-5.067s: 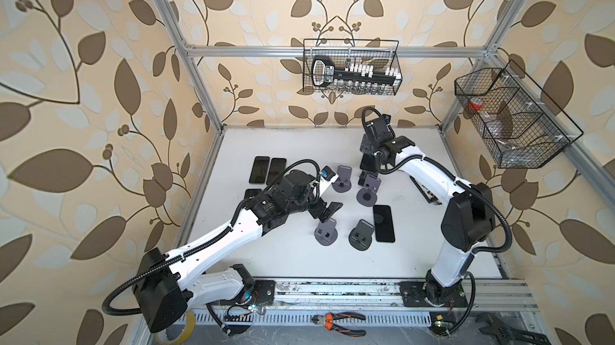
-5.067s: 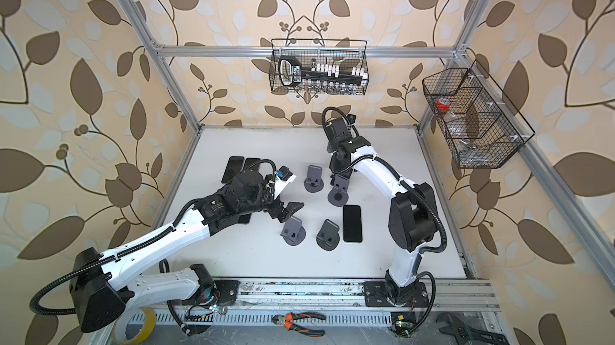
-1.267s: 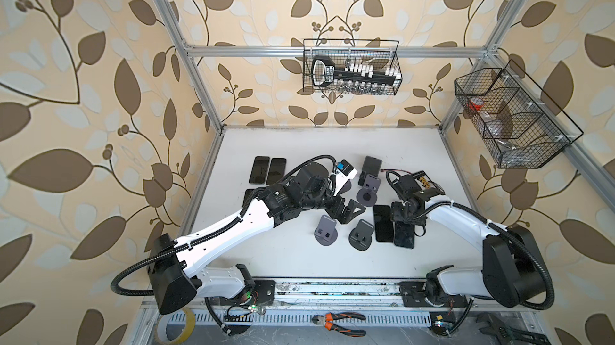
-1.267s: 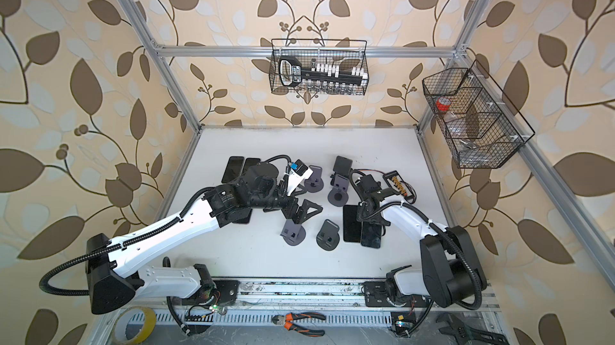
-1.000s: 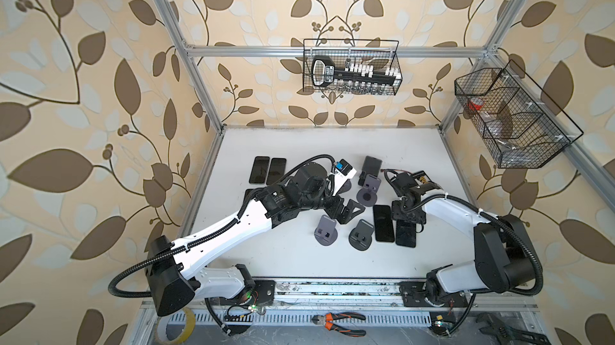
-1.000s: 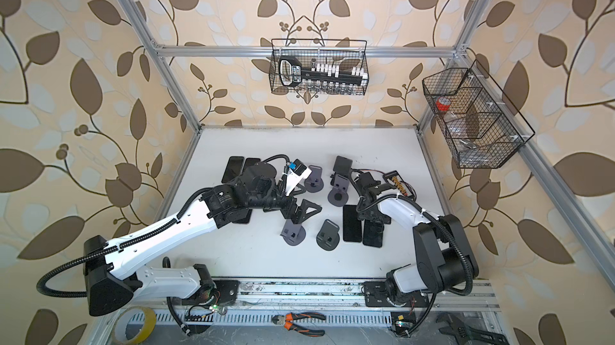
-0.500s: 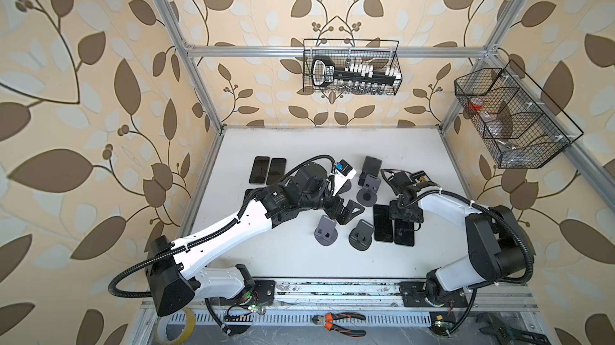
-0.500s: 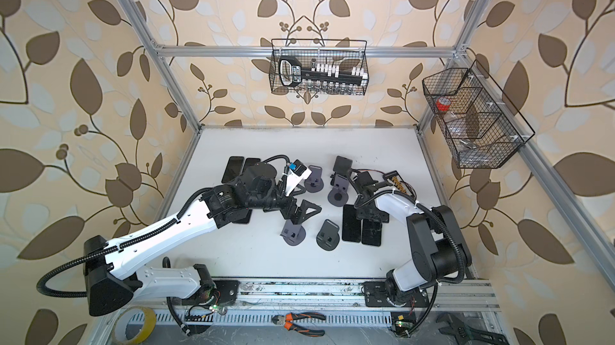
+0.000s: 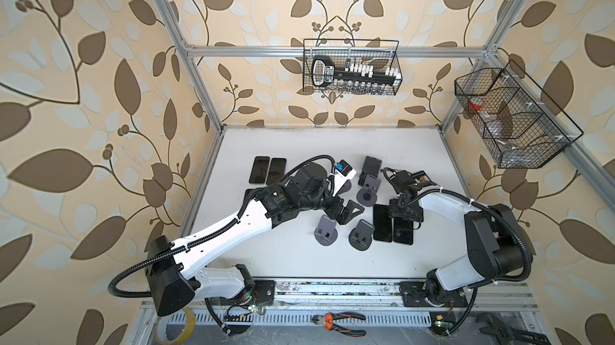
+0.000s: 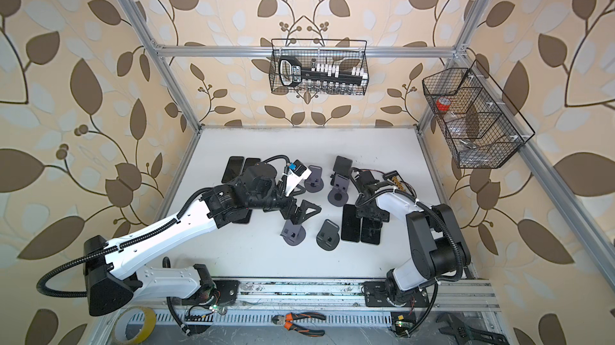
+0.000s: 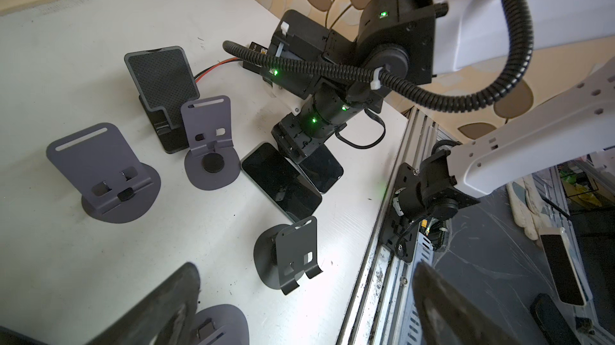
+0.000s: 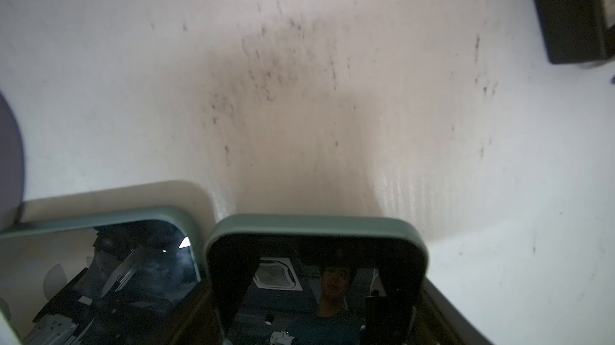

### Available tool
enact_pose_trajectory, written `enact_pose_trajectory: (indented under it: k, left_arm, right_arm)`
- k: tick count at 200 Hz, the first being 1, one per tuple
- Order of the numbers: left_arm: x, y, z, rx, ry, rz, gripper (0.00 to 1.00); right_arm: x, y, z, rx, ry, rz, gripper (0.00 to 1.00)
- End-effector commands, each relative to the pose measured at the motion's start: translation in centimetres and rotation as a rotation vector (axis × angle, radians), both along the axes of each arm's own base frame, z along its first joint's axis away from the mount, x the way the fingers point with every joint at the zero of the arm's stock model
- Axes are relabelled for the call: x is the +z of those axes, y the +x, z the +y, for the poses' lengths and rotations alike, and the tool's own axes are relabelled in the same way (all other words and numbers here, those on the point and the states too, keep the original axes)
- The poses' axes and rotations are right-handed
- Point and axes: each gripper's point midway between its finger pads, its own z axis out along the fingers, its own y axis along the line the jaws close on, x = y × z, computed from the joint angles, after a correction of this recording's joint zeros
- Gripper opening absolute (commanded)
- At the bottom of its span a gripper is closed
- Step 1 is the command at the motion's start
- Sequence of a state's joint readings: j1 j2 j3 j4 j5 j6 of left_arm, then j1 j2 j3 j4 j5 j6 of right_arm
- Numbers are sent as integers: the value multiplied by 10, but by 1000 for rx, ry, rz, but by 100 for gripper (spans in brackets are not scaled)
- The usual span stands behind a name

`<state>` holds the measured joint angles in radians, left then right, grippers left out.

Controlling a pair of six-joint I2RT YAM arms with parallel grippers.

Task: Remove the phone from the phone stand
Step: Place the phone to the middle-right of the table.

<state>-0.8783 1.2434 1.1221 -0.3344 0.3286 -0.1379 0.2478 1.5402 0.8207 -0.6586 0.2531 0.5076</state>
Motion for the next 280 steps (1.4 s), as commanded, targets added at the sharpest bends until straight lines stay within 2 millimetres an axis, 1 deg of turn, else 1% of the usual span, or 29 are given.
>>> enact_pose_trajectory:
  k: [1, 30, 78, 138, 174, 186, 207, 226, 250, 266, 280]
  left_arm:
    - [21, -1, 0, 1, -37, -50, 99]
    - [21, -1, 0, 3, -37, -51, 99]
    - [21, -1, 1, 3, -39, -51, 99]
    - [24, -1, 1, 5, -47, -61, 99]
    - [22, -1, 1, 6, -48, -59, 99]
    - [23, 0, 2, 11, -46, -66, 99]
    - [23, 3, 6, 32, -33, -83, 99]
    - [24, 4, 9, 41, -28, -92, 99]
    - [24, 2, 11, 45, -24, -94, 99]
    - [23, 2, 13, 48, -21, -93, 99]
    - [22, 2, 13, 49, -22, -91, 99]
  right_arm:
    - [1, 5, 0, -5, 6, -14, 77]
    - [1, 4, 0, -10, 10, -16, 80]
    - [5, 3, -1, -15, 11, -33, 81]
    - [27, 1, -6, -31, 6, -103, 80]
    - [35, -1, -10, -41, -8, -127, 79]
    - [39, 0, -14, -55, -20, -143, 79]
    - [47, 5, -23, -98, -35, -187, 72]
    - [51, 7, -34, -154, -19, -219, 69]
    - [49, 6, -52, -254, 49, -253, 63]
    - [44, 4, -60, -318, 127, -269, 59]
    - [38, 0, -66, -362, 179, -272, 57]
